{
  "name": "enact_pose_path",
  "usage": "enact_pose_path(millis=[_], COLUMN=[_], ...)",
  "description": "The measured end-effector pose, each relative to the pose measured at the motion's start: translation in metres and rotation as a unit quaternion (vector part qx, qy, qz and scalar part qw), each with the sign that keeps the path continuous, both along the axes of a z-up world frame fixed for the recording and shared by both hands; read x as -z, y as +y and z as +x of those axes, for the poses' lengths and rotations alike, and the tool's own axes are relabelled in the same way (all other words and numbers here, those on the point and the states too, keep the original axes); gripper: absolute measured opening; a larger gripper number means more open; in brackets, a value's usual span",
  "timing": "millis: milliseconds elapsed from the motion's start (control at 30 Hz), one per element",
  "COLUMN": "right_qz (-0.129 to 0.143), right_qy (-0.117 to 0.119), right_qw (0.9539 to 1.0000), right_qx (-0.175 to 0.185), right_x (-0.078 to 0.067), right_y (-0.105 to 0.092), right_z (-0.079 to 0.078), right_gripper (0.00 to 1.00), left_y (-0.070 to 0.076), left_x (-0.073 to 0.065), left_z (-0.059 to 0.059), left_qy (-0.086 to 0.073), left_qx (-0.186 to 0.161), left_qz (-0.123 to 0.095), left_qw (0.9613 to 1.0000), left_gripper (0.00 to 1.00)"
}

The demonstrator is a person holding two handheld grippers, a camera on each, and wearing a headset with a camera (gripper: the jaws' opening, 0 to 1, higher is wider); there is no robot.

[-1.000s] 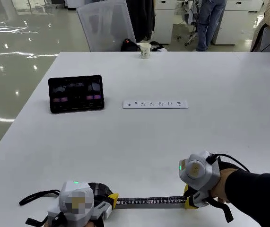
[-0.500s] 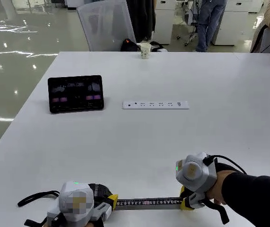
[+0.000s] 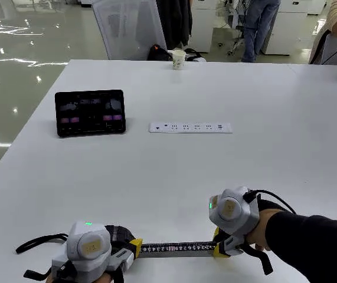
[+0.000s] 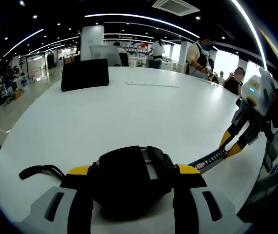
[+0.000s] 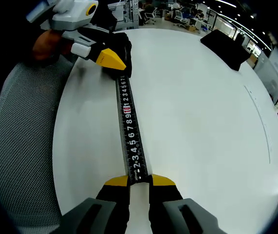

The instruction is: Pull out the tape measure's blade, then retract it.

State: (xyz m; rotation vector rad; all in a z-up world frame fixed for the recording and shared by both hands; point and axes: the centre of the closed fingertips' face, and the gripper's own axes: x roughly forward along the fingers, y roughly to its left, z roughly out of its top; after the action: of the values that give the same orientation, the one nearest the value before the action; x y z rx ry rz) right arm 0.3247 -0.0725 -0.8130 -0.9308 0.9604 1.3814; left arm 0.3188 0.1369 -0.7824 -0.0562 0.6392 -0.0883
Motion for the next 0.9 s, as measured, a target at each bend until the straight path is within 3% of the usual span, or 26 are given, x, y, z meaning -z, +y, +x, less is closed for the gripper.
enact_pose_path(millis=[900], right_qz=[0.000], right_qy=[0.001], right_qw=[1.0000], right_qx=[-0.004], right_x=[0.002], right_y=[0.025], right_z=[-0.001], right_gripper=[0.11], left_y=[0.000], left_x=[0.001], left_z=[0.000], left_qy=[0.005], left_qx=[0.003], left_qz=[-0.007], left_qw=[1.0000], left_gripper=[0.62])
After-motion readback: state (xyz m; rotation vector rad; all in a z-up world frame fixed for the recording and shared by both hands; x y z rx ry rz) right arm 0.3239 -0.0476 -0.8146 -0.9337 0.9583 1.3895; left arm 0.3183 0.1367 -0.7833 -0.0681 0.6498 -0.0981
